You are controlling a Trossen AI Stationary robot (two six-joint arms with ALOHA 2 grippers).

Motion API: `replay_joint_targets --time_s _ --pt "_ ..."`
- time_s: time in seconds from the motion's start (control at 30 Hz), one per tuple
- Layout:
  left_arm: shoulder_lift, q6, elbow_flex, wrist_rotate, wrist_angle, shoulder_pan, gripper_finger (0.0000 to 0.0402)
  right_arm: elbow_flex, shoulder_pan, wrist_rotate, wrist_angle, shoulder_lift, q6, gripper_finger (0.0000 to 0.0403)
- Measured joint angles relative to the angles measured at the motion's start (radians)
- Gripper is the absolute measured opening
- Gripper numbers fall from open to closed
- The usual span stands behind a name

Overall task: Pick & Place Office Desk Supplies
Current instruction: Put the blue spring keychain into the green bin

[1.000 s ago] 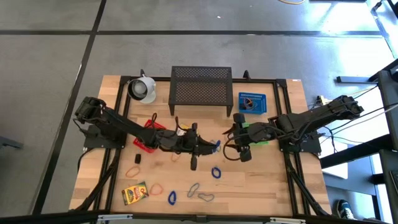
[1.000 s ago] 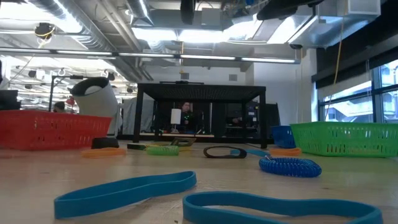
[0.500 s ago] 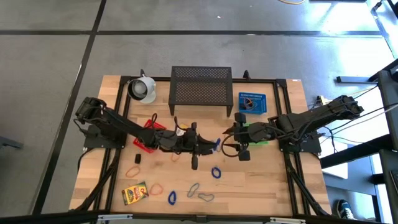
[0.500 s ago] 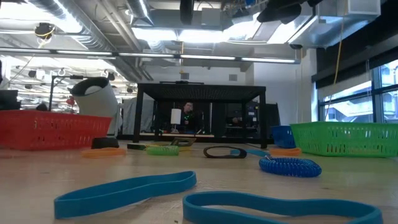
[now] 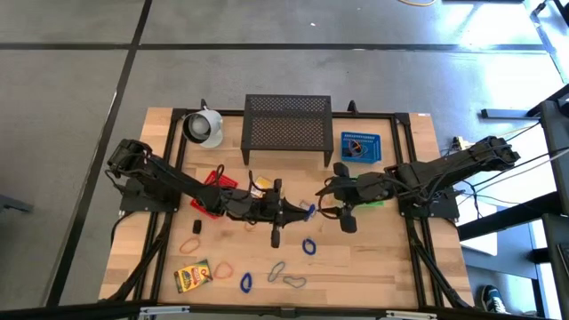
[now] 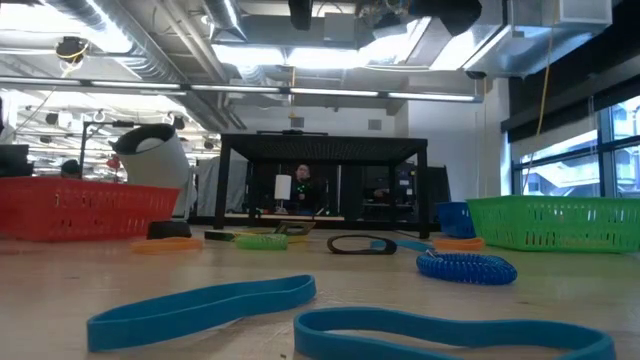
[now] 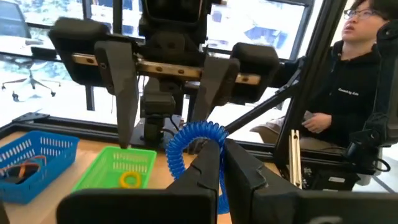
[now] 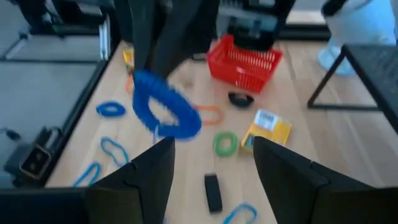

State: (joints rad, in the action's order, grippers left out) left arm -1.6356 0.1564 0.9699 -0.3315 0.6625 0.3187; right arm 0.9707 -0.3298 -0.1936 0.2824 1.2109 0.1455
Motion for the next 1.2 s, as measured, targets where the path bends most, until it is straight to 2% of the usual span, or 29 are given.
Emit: replay_joint_targets --time_s 0.33,0.47,0.7,1.0,1.13,1.2 --pt "0.0 -0.08 0.0 0.043 0.07 -0.035 0.0003 0.0 0.0 0.0 -0.094 0.006 -0.016 0.0219" --pt "0.0 -0.083 0.0 0.075 0.075 -0.052 0.0003 0.0 0.0 0.0 -0.118 0.024 -0.011 0.0206" --pt "0.0 -0.09 0.0 0.098 0.075 -0.06 0.0003 0.0 0.0 0.0 -0.117 0.052 0.005 0.0148" --pt "0.0 -0.1 0.0 0.099 0.066 -0.058 0.0003 0.0 -0.003 0.0 -0.117 0.052 0.04 0.0022" --pt "0.0 -0.087 0.0 0.096 0.067 -0.058 0.0006 0.0 -0.005 -0.004 -0.108 0.048 0.087 0.0022" --pt "0.0 -0.049 0.0 0.063 0.067 -0.058 0.0014 0.0 -0.005 -0.006 -0.084 0.038 0.104 0.0025"
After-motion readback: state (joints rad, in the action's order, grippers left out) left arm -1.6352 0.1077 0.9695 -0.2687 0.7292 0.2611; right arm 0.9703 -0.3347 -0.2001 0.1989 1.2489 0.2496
